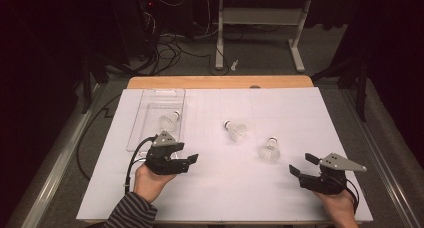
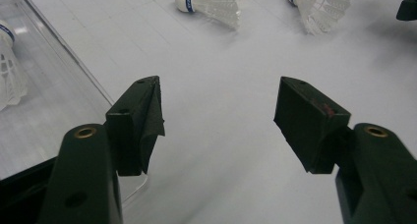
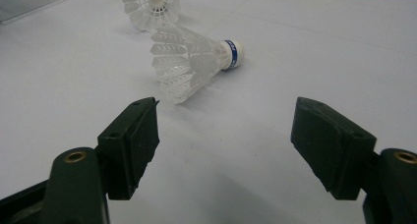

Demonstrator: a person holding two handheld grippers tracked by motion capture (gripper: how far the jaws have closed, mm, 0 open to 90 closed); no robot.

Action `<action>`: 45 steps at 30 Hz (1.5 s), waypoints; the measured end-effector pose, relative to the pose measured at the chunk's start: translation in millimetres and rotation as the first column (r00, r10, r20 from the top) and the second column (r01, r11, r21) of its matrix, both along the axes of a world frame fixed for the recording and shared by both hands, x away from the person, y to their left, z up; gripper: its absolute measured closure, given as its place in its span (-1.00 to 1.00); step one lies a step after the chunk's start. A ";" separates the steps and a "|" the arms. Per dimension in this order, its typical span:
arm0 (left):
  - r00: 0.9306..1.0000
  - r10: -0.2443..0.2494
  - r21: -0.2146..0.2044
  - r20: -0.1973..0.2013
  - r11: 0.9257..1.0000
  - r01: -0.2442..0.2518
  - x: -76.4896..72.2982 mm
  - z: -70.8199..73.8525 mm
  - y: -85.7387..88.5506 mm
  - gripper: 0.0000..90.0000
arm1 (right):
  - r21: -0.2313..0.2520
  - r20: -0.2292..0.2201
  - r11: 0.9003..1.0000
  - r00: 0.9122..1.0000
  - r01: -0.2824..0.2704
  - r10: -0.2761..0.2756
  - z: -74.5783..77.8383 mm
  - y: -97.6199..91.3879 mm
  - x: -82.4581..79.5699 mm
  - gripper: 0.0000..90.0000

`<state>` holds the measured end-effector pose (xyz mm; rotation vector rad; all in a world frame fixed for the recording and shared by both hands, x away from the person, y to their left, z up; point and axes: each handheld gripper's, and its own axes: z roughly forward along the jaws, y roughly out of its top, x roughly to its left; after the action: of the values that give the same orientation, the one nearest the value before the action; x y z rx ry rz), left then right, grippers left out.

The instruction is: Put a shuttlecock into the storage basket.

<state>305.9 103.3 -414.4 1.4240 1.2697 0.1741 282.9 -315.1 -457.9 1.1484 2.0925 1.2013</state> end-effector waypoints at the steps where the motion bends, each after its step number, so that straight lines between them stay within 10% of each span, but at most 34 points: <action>1: 1.000 -0.002 -0.001 -0.002 1.000 0.002 0.3 -0.3 -0.6 -0.21 | -0.001 0.000 1.000 1.000 0.000 0.000 0.0 0.1 0.0 -0.40; 45: 0.999 -0.032 0.011 -0.042 0.999 0.032 19.2 -3.4 -33.8 -0.09 | -0.001 -0.002 1.000 1.000 -0.004 0.004 -0.3 -0.1 0.4 -0.40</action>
<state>325.0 69.5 -417.8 1.4636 1.2806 0.1309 283.3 -315.2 -458.3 1.1459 2.0974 1.2013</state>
